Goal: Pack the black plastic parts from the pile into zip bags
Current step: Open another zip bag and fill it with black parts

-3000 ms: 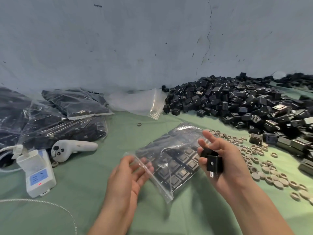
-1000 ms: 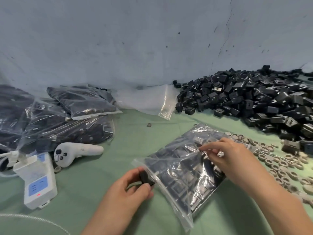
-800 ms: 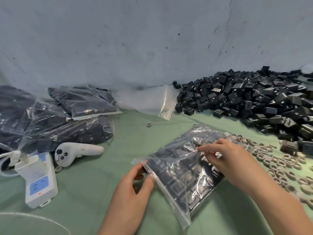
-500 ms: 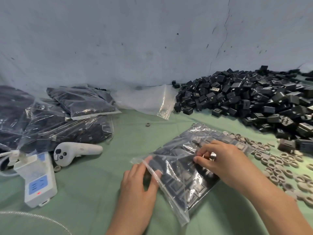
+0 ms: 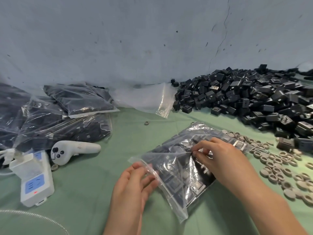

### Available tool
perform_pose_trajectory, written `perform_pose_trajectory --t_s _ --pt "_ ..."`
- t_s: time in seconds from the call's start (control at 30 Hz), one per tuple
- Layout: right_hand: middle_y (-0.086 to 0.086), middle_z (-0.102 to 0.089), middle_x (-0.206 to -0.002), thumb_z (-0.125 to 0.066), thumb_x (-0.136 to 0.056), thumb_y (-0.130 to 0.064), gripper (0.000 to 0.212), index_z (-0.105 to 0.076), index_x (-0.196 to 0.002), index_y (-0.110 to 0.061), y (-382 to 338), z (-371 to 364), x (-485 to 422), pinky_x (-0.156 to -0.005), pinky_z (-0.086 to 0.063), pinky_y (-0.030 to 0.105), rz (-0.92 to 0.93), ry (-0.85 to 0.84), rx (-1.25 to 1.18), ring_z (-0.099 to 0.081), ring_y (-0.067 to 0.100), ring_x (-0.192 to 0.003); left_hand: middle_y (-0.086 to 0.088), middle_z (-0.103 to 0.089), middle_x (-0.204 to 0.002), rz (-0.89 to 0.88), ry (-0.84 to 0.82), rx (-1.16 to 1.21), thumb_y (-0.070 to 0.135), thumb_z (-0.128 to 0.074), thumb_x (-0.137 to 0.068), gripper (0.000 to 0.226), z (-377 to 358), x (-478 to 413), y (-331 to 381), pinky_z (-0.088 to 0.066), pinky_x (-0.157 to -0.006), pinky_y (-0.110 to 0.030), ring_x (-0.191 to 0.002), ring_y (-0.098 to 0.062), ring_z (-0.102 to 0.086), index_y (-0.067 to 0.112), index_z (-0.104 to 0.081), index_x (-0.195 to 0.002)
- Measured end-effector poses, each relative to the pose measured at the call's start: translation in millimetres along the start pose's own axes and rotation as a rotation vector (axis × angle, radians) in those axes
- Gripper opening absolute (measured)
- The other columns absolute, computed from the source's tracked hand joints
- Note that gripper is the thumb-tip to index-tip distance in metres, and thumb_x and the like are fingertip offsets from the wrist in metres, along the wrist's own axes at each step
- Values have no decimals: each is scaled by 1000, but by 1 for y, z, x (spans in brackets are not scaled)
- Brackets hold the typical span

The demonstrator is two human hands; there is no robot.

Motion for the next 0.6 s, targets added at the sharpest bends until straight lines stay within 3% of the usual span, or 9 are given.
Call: perform_pose_trajectory --t_s 0.17,0.33,0.47,0.6 --pt "-23 -51 -92 -48 -93 -62 36 -51 -129 -55 -3 0 4 -63 -51 23 27 -18 36 -52 -2 -80 -17 -75 -98 76 -87 83 6 -55 -95 20 -1 2 -2 -61 -61 -28 -88 -30 -75 -1 -64 -111" --pt "-24 -51 -83 -50 -87 -66 25 -52 -104 -47 -11 0 3 -58 -38 19 27 -9 -25 -48 -9 -72 -14 -77 -90 44 -159 -8 -1 -58 -89 19 -1 2 -8 -59 -60 -25 -83 -27 -75 -2 -70 -104" --pt "-24 -52 -84 -50 -87 -64 22 -51 -95 -44 -16 -1 2 -58 -38 19 44 -5 -42 -48 -11 -73 -8 -77 -97 -23 -207 19 28 -76 -56 50 -6 0 -4 -59 -62 -26 -86 -25 -75 2 -74 -99" --pt "-25 -50 -84 -46 -86 -66 23 -51 -97 -47 -18 -1 2 -55 -34 18 55 -6 -20 -46 -11 -70 -13 -76 -104 -2 -267 23 24 -70 -63 52 -9 -1 -3 -59 -68 -25 -97 -27 -73 1 -70 -110"
Point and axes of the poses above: each hand's wrist, its own x-axis away from the middle knuckle, its own z-axis out of the back of the hand, y = z × x, the point moved 1 cm from there along -x, towards the middle knuckle
